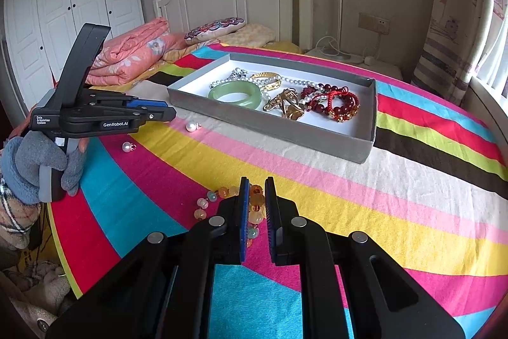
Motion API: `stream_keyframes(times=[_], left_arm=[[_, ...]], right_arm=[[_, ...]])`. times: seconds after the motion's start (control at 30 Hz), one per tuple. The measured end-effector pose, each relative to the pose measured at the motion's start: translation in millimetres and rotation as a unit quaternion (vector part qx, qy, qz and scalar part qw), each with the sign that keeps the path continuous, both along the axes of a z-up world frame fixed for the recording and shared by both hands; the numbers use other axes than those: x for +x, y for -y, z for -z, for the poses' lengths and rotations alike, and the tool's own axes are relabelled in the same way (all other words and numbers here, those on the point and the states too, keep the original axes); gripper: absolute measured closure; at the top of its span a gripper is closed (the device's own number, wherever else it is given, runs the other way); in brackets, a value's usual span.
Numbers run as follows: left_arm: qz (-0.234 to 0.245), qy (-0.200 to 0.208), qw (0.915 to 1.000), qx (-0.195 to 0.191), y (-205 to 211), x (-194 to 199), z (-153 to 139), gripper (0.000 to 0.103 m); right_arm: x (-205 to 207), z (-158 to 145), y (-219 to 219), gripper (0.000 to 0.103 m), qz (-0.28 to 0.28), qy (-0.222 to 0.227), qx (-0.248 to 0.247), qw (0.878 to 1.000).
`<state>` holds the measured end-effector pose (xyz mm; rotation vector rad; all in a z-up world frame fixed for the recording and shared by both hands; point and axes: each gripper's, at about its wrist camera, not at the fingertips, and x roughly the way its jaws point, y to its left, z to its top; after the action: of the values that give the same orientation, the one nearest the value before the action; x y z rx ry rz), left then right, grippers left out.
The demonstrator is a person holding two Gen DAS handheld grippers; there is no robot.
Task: Organize jewelry
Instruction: 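Carry the bead bracelet and gold ring into the grey box and open both grippers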
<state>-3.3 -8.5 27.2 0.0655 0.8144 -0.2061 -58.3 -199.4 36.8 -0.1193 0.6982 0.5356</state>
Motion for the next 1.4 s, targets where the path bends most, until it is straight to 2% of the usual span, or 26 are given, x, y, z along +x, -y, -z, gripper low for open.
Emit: stream_keyframes(times=[0.23, 0.73, 1.03, 1.4], left_arm=[[0.007, 0.009, 0.9999, 0.006, 4.6, -3.2, -10.8, 0.080], [0.011, 0.008, 0.9998, 0.012, 9.3, 2.8, -13.3, 0.080], [0.011, 0.002, 0.9998, 0.017, 11.9, 23.7, -16.7, 0.080], [-0.010, -0.010, 0.9998, -0.012, 8.0, 78.6, -24.0, 0.080]], right_arm=[[-1.5, -3.9, -2.8, 0.092, 0.000, 0.007, 0.004, 1.000], [10.2, -34.3, -5.3, 0.092, 0.009, 0.046, 0.002, 0.999], [47.3, -52.5, -13.9, 0.092, 0.012, 0.058, 0.010, 0.998], [114.2, -67.0, -22.5, 0.092, 0.027, 0.041, 0.056, 0.997]])
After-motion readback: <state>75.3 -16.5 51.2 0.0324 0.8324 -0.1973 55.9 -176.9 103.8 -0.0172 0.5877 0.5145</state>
